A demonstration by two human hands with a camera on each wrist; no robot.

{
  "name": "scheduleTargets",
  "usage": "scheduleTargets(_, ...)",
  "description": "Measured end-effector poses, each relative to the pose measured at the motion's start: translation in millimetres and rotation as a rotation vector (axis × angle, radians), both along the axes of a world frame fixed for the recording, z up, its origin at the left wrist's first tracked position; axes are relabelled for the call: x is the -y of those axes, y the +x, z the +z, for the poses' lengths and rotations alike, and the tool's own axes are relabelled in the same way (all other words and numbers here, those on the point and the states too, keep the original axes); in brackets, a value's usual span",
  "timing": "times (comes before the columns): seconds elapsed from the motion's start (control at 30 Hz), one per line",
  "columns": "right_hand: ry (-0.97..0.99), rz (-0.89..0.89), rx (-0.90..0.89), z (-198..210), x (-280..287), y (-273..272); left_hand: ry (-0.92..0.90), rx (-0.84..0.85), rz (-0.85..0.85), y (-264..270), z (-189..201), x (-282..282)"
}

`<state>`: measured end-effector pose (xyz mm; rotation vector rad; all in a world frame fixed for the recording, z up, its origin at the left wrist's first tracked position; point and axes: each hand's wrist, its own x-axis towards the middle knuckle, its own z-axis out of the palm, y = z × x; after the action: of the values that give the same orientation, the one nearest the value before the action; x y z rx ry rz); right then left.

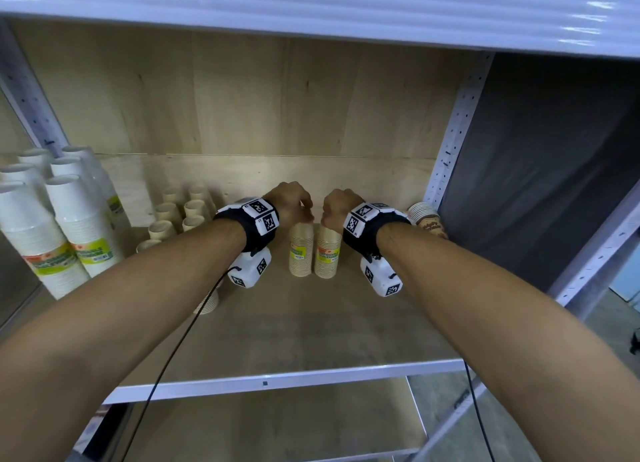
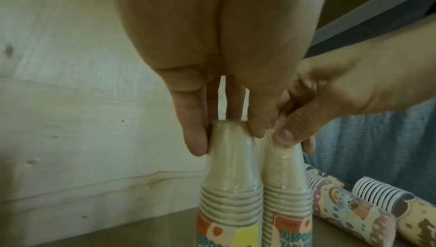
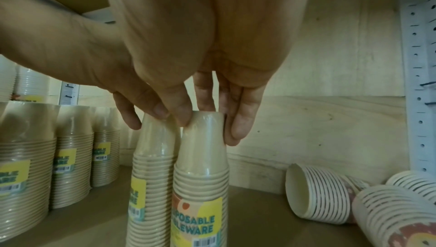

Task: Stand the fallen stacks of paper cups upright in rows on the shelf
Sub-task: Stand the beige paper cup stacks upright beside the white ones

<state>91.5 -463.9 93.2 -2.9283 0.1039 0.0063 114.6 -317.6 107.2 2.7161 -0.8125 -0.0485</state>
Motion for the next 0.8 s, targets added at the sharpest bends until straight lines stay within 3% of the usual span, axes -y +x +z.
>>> scheduleTargets(0.27,-0.030,-0.024,0.046,-4,-2,-1,0.043,0.002,-0.047,-1,-1,3)
scheduleTargets(0.5,-0.042,-0.017,-0.017,4,-2,-4,0.009,-0.057,-0.031,0,-2,4)
scheduleTargets(0.7,-0.037,-0.114,0.094,-3,-11,-5,0.079,-0.010,-0.050,0,0,7)
scheduleTargets(0.8,-0.006,-0.051,0.039,4,-11,-3,0.107,-0.025,-0.036,-1,4,8)
